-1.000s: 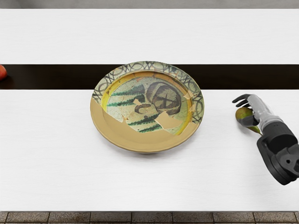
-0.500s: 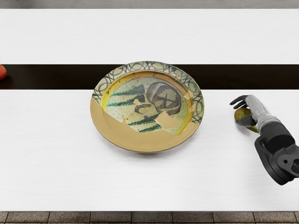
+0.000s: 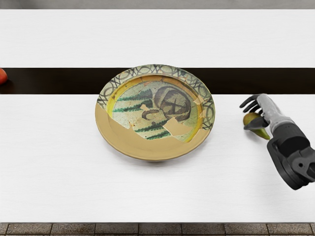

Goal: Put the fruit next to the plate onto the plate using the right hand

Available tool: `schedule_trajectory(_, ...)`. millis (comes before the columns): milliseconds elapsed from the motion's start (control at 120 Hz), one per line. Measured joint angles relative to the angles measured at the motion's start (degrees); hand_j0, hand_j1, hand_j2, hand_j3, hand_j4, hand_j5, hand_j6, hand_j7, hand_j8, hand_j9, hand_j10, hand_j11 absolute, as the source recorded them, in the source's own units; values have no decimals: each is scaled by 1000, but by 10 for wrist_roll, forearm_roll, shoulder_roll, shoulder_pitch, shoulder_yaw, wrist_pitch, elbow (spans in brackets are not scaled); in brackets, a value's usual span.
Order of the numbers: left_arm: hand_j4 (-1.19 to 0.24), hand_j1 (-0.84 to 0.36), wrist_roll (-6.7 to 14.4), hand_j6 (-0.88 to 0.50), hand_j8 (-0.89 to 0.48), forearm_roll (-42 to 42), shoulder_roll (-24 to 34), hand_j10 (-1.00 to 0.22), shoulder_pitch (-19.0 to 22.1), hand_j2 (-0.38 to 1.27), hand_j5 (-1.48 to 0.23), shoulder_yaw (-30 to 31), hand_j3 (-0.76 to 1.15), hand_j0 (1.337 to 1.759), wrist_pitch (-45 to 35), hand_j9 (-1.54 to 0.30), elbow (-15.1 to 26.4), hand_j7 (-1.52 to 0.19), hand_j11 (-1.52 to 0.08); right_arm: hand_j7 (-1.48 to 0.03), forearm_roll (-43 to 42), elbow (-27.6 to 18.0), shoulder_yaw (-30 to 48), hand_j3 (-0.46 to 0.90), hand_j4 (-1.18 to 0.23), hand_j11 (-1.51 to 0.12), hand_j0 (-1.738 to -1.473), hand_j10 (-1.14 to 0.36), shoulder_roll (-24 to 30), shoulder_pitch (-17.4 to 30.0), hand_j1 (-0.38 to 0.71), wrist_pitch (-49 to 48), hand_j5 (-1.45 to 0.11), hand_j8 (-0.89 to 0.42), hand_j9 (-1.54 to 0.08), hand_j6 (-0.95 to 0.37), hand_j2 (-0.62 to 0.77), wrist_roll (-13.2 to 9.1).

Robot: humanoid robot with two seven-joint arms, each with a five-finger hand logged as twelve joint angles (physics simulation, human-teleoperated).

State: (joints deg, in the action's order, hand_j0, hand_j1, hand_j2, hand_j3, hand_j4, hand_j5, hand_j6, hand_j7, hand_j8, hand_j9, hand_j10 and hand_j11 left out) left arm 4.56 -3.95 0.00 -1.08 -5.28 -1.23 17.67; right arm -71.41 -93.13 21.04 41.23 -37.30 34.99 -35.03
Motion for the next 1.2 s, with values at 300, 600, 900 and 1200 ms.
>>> schedule_trajectory(300,-2,346,0,-2,-2,0,0,-2,0,0,-3,0,0,1658,0,-3,0,-3,-3,-826,0,-16,1,0,-626,-827,-1656,-463,7,-21,236,0,-843,-513,-829,-636,280,-1)
schedule_trajectory(600,-2,346,0,-2,-2,0,0,-2,0,0,-3,0,0,1658,0,-3,0,-3,-3,-828,1,-29,1,0,-626,-825,-1656,-462,1,-50,233,0,-847,-511,-831,-637,273,-1)
schedule_trajectory(900,-2,346,0,-2,-2,0,0,-2,0,0,-3,0,0,1658,0,-3,0,-3,-3,-829,1,-44,1,0,-629,-824,-1657,-461,-4,-71,258,0,-844,-517,-830,-637,314,0)
schedule_trajectory(1200,-2,346,0,-2,-2,0,0,-2,0,0,-3,0,0,1658,0,-3,0,-3,-3,-828,1,-49,0,0,-627,-825,-1657,-455,-35,-96,238,0,-846,-513,-835,-636,263,0)
